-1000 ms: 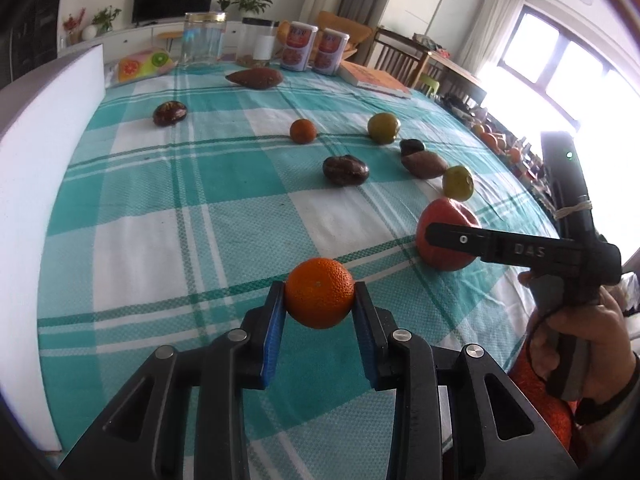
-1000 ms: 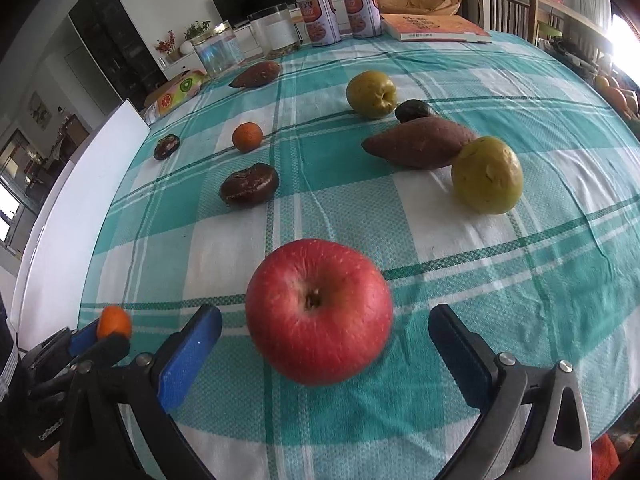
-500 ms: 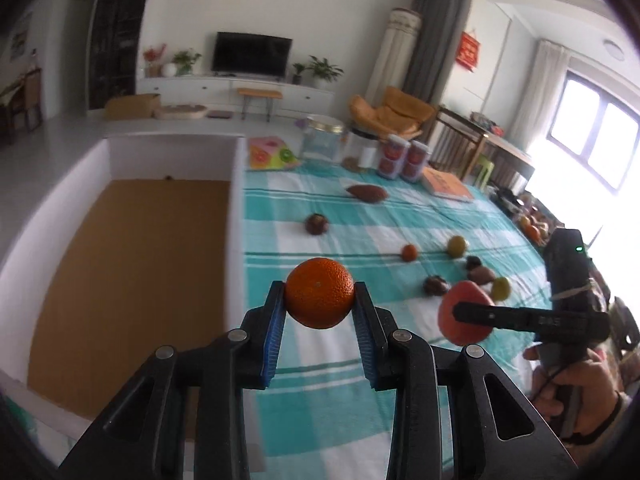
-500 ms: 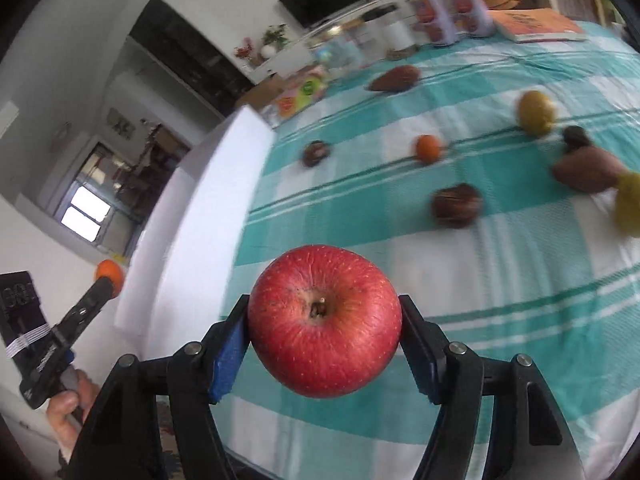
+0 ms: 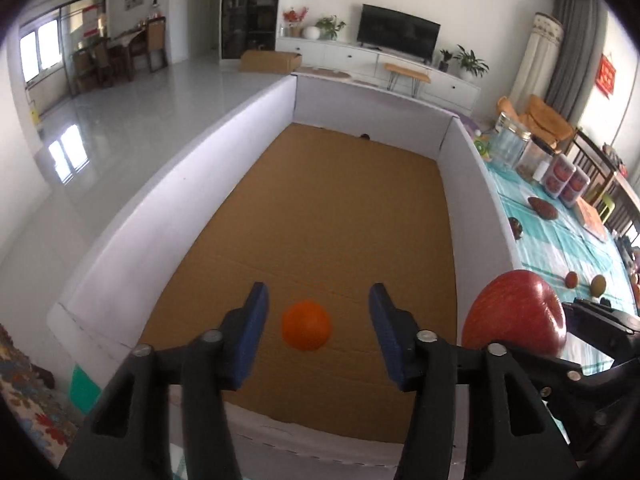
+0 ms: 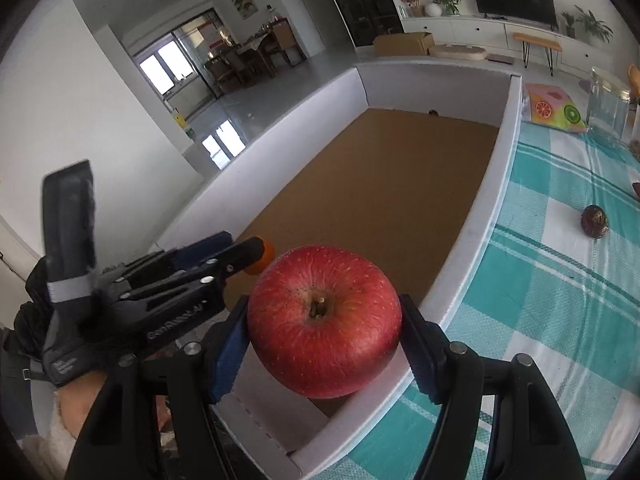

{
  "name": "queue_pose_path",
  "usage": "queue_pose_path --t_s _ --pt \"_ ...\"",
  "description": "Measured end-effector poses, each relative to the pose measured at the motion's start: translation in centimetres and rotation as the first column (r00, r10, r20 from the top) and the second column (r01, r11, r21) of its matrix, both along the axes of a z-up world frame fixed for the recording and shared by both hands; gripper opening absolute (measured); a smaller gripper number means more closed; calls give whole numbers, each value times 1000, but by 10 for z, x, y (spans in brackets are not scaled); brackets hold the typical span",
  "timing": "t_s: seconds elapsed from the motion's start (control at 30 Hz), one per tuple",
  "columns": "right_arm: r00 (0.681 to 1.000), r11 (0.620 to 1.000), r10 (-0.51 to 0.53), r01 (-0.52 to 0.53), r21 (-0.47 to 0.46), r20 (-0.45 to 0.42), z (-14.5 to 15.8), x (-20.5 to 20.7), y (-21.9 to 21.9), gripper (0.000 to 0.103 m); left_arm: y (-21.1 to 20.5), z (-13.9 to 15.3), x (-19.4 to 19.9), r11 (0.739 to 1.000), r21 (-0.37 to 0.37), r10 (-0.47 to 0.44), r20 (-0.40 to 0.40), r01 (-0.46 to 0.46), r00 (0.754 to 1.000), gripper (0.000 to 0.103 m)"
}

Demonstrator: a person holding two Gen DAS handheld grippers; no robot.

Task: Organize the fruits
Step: 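Carry both fruits over the box and open both tools to drop them, then return both tools over the table toward the remaining fruits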

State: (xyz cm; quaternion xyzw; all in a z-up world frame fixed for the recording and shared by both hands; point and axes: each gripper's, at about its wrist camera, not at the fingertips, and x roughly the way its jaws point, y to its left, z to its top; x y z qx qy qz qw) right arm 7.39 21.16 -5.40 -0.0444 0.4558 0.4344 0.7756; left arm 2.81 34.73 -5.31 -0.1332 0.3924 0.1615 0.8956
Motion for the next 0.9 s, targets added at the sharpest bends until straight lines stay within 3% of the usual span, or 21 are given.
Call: queue_pose_path --t_s 0.07,0.23,0.33,0.43,0.53,0.67,0.73,0.77,0.83,0.9 --pt "1000 1000 -5 5 -6 1 0 2 2 72 -2 1 0 1000 14 6 9 -6 1000 69" --pt "989 983 -142 136 121 42 31 17 -62 87 -15 18 2 1000 30 6 78 -9 997 73" --pt "961 955 -267 254 152 71 37 24 -125 94 -35 37 -1 998 62 -28 166 17 986 84" --pt "918 919 -386 374 121 88 16 19 -190 95 -60 50 -1 990 100 -127 267 104 955 92" --pt "860 868 -496 494 43 119 -17 7 -254 95 -93 47 15 962 178 -249 257 207 934 93" --pt "772 773 -627 633 -32 103 -57 -18 -331 95 -126 23 49 919 243 -346 122 310 930 93" --pt "717 718 -690 695 -33 97 -67 -31 -364 95 -137 14 55 914 218 -362 62 341 930 92" --pt "684 685 -724 728 -24 89 -70 -35 -377 95 -142 13 52 907 245 -365 47 343 930 91" --pt "626 627 -779 779 27 37 -69 -38 -400 95 -152 18 40 898 304 -354 73 317 932 90" --pt "592 594 -804 802 56 55 -61 -44 -409 95 -155 19 31 911 264 -350 89 316 933 90"
